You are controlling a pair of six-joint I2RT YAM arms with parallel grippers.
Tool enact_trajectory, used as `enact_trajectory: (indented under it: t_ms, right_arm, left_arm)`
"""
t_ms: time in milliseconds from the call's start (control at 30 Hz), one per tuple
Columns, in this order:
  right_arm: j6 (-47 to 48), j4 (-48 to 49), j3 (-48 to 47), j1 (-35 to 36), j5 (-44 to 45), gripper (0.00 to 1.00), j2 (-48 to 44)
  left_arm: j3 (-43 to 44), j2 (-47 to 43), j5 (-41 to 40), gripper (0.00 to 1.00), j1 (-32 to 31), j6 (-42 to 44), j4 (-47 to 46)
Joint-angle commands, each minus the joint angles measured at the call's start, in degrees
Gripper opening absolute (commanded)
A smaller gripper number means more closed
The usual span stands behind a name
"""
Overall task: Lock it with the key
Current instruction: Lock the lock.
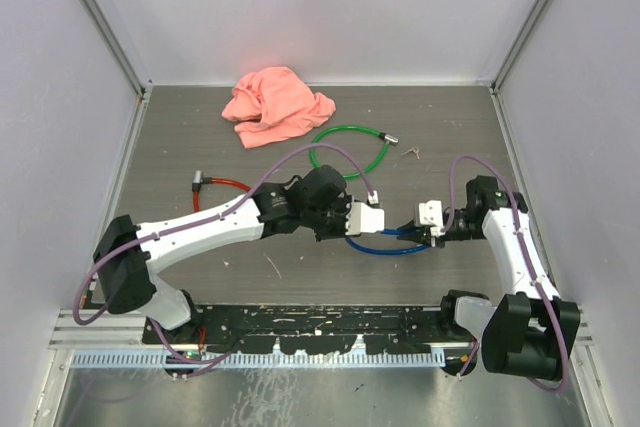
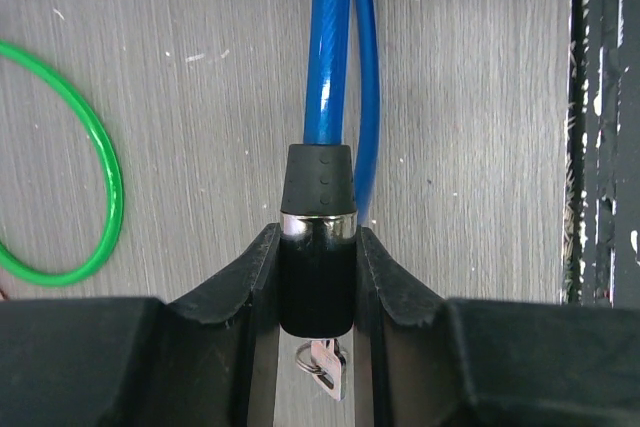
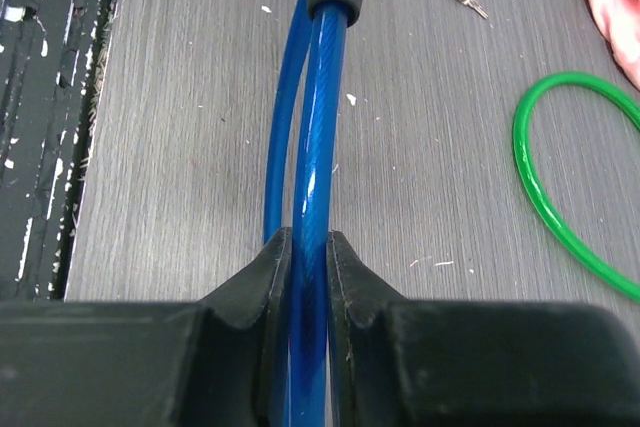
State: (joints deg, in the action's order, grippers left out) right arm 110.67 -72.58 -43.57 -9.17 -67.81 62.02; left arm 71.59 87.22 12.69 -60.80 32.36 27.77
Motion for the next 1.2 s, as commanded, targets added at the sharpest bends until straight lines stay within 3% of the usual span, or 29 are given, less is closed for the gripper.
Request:
enact_trajectory:
  t_ms: [0, 167, 267, 533, 700, 867, 933, 1100, 1167]
  right_arm:
    - [-5.14, 6.12, 1.74, 3.88, 0.59, 0.10, -0.81]
    - [-26.62, 18.79, 2.59, 6.52, 3.12, 0.33, -5.18]
    - [-27.92, 15.59, -0.47, 6.64, 2.36, 0.46, -5.06]
    - [-28.99, 14.81, -0.18, 8.32, 0.21, 0.50, -4.75]
    - [-34.95, 20.59, 1.72, 10.07, 1.19, 0.41, -5.90]
    - [-34.40, 20.03, 2.04, 10.31, 4.22, 0.04, -5.16]
    - [-31.11, 17.28, 1.92, 9.89, 5.56, 0.01, -5.01]
    - [-25.39, 13.04, 1.79, 6.46, 4.67, 0.01, -4.76]
    - [-21.88, 10.22, 1.50, 5.70, 4.01, 0.01, -3.87]
  left_arm:
    - [4.61, 2.47, -4.33, 0.00, -1.37, 0.87, 3.93]
    - [7.04, 5.71, -6.10, 0.00, -2.89, 0.30, 5.67]
    - [7.52, 6.31, -5.97, 0.00, -3.31, 0.18, 5.60]
    - [8.29, 7.42, -5.79, 0.00, -3.36, -0.38, 4.58]
    - [8.65, 7.75, -5.45, 0.00, -3.45, -1.30, 4.06]
    - [7.71, 7.02, -5.54, 0.05, -3.45, -3.23, 2.04]
    - [6.31, 5.67, -5.77, 0.12, -3.47, -4.33, 0.38]
    - [-0.89, -0.95, -5.90, 0.62, -3.41, -7.38, -7.91]
    - [-4.71, -4.57, -6.53, 0.75, -3.31, -8.76, -12.40]
